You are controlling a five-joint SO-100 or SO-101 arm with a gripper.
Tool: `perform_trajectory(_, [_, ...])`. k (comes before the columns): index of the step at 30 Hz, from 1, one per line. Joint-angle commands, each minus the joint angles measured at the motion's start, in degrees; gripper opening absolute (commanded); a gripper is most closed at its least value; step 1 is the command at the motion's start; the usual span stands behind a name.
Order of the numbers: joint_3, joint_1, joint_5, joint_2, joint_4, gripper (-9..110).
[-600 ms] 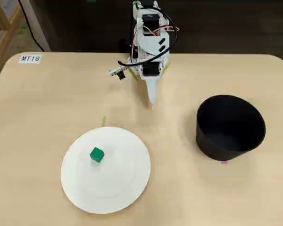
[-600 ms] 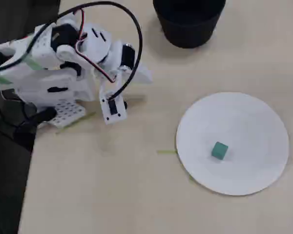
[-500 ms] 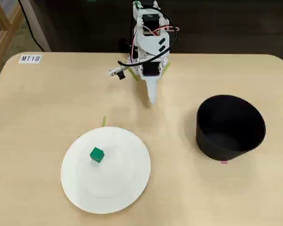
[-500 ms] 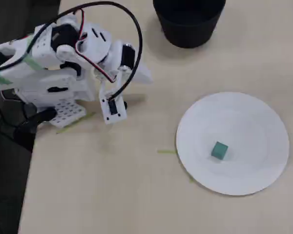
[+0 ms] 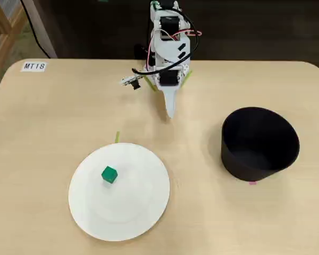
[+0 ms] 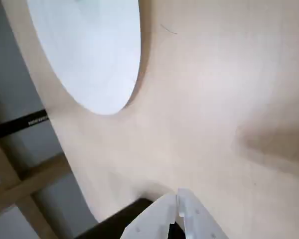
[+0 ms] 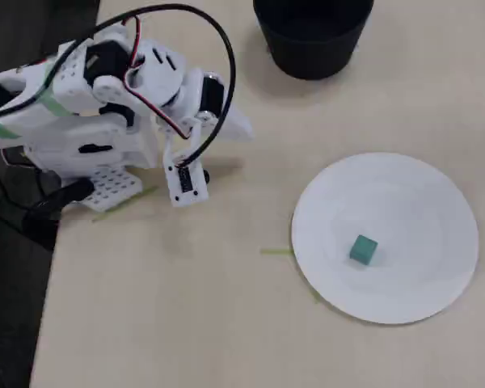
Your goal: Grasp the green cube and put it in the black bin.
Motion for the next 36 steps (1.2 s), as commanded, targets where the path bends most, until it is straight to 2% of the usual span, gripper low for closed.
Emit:
perform_trajectory(1, [-0.62, -0.62, -0.18, -0.09, 0.18, 0])
perform_trajectory(7, [-23.38, -3.52, 0.53, -6.15, 10.11, 0])
perform_trajectory(15, [-67.41, -6.50, 1.67, -48.25, 19.78, 0])
perform_trajectory(27, [-89.38, -7.12, -4.39, -81.74, 21.80, 0])
perform_trajectory(36, [-119.36, 3.25, 1.14, -113.91, 30.23, 0])
